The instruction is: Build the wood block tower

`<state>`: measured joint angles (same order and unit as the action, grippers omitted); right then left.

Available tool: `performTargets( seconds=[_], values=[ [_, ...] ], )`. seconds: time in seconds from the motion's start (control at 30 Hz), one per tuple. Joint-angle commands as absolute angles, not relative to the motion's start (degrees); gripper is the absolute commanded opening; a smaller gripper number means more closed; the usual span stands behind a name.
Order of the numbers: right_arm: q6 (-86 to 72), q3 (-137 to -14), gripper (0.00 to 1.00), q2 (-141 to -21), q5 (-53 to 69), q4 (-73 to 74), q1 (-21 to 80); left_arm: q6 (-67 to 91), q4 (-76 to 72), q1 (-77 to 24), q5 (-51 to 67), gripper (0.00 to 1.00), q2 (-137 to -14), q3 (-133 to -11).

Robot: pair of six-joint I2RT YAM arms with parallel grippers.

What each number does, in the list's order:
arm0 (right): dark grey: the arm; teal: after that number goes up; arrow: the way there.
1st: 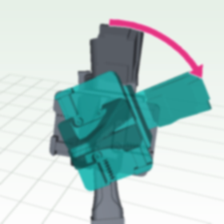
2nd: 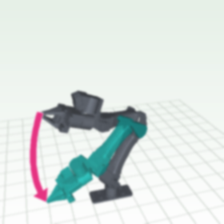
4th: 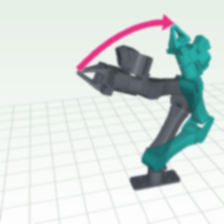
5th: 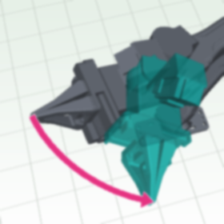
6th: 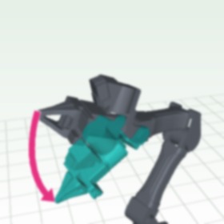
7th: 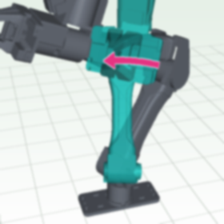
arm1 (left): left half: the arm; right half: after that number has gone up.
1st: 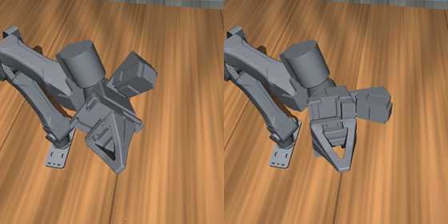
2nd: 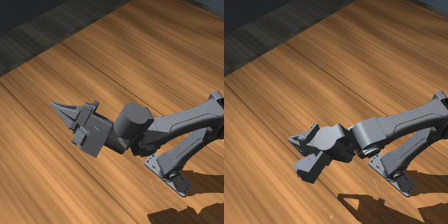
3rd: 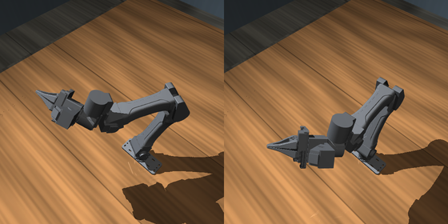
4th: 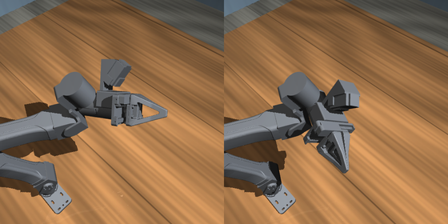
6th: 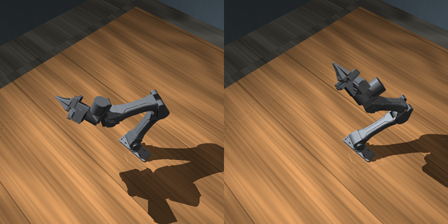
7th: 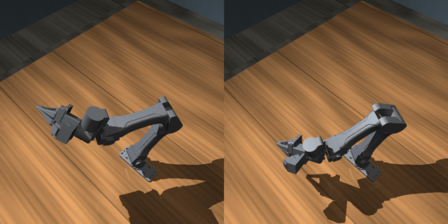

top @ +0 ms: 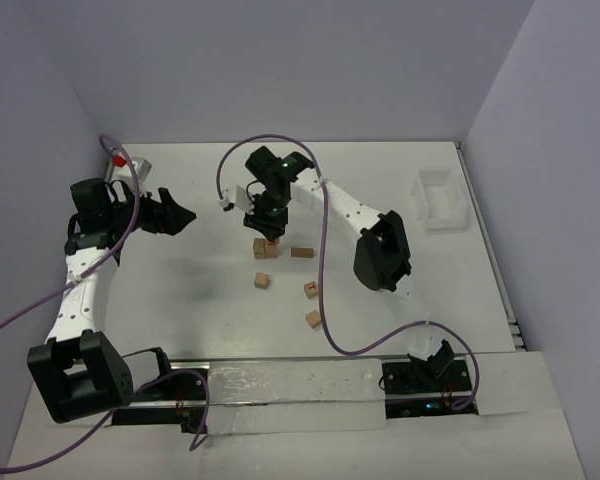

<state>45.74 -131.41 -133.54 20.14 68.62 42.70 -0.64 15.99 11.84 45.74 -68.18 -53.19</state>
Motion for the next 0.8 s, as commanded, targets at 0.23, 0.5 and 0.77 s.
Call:
performTargets(
  seconds=[0.23, 0.5, 0.77],
  values=[
    [45.8, -133.8, 0.02, -134.4, 19.3, 69.0, 42.9, -0.7, 13.2, 12.3, 47.8, 0.99, -68.2, -54.0],
    [45.4, -134.1, 0.03, -134.6, 18.8, 69.1, 43.5, -1.1, 13.4, 12.3, 47.7, 0.99, -68.1, -54.0],
    [45.2, -134.8, 0.03, -134.7, 19.7, 69.1, 43.6, -1.2, 13.5, 12.4, 47.7, 0.99, -68.3, -54.2]
  ],
)
